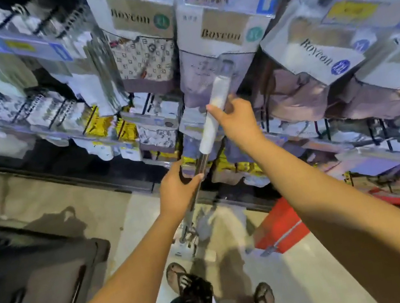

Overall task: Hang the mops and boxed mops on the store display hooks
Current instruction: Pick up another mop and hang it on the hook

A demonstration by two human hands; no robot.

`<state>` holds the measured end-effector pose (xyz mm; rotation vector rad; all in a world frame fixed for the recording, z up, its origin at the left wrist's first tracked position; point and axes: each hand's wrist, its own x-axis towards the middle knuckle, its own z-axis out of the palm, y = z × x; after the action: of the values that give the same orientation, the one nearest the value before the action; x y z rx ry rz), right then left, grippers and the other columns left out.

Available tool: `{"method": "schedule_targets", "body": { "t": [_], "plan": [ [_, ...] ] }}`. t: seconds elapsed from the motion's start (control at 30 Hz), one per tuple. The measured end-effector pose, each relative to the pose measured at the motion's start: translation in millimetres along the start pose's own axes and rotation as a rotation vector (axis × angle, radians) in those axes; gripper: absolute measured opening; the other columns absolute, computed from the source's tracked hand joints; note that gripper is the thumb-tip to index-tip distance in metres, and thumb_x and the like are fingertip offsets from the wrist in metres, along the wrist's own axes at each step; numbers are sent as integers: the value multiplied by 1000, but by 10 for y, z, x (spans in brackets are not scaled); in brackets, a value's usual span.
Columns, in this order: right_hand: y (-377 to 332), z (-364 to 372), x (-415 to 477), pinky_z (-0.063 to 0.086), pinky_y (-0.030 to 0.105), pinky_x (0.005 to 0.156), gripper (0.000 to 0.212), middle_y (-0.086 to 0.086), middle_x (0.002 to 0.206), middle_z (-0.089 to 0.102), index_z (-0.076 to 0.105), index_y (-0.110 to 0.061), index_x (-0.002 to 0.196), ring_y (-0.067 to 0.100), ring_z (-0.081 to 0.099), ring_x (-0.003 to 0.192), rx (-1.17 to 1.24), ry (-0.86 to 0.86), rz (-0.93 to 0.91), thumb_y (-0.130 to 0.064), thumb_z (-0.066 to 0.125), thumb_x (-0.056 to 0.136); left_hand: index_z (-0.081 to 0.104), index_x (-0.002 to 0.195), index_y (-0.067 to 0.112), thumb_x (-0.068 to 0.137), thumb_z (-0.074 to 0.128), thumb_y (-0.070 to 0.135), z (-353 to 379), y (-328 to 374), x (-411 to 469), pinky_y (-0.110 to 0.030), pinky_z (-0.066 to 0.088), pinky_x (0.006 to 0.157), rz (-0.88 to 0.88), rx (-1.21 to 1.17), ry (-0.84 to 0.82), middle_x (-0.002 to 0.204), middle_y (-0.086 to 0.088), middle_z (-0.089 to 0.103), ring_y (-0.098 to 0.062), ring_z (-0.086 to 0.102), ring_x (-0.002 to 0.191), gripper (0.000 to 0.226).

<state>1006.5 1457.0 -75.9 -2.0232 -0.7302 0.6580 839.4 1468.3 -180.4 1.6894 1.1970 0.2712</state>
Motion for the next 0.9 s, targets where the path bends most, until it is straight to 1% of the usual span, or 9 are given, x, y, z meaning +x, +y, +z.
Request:
{"method": "schedule_targets", "body": {
  "t": [0.1,0.17,0.23,0.37,0.43,0.53,0.67,0.77,0.9],
  "plan": [
    [5,-11,-223,33,11,51,40,-4,66,30,33,-21,68,7,32,56,43,-45,-26,-20,63,95,46,143,14,85,74,35,55,22,-128,-30,43,98,-17,-50,14,138,-2,56,-20,51,127,67],
    [30,-8,-381,39,11,59,32,-7,69,42,41,-18,73,3,43,61,92,-86,-47,-20,66,92,54,134,15,85,74,31,130,93,-259,-21,43,87,4,-76,28,117,8,62,-12,57,111,56],
    [59,-24,-541,44,19,65,27,-9,74,53,46,-18,77,1,52,68,151,-105,-82,-21,70,89,60,117,17,85,75,28,229,164,-436,-19,44,74,22,-86,91,94,15,62,-9,60,90,38],
    [142,-121,-880,39,10,55,36,-12,67,49,43,-24,69,-6,51,57,189,-182,-183,-19,75,84,55,106,27,84,75,33,449,169,-835,-9,44,67,-31,-145,297,89,21,57,3,56,80,30],
    [185,-179,-1057,39,11,58,24,-8,73,58,56,-15,80,-1,52,63,207,-301,-236,-22,79,81,54,106,26,84,74,32,591,161,-1048,-20,42,72,-83,-171,428,92,18,56,-4,53,84,31],
    [246,-324,-1305,41,16,61,33,-1,77,63,64,-3,97,2,56,68,165,-490,-343,-23,82,78,58,105,15,87,72,24,818,193,-1393,-29,39,77,-169,-191,637,96,8,57,-12,53,88,25],
    [291,-614,-1659,36,8,53,30,-9,62,48,56,-7,80,4,44,57,27,-677,-576,-20,83,76,57,91,3,93,61,16,1091,191,-1810,-38,41,64,-234,-235,837,80,-5,59,-31,56,81,14],
    [229,-742,-1953,36,12,53,36,-11,62,48,52,-12,74,8,47,58,7,-734,-706,-25,86,72,47,88,7,98,52,11,1196,252,-2162,-26,34,57,-188,-219,900,71,5,47,-19,48,72,13],
    [98,-728,-2543,44,40,60,43,5,67,58,53,-10,68,24,54,65,-17,-823,-853,-31,91,63,49,92,5,98,51,2,1254,215,-2727,-11,37,59,-138,-265,1044,73,9,47,14,50,64,7]
  ]
}}
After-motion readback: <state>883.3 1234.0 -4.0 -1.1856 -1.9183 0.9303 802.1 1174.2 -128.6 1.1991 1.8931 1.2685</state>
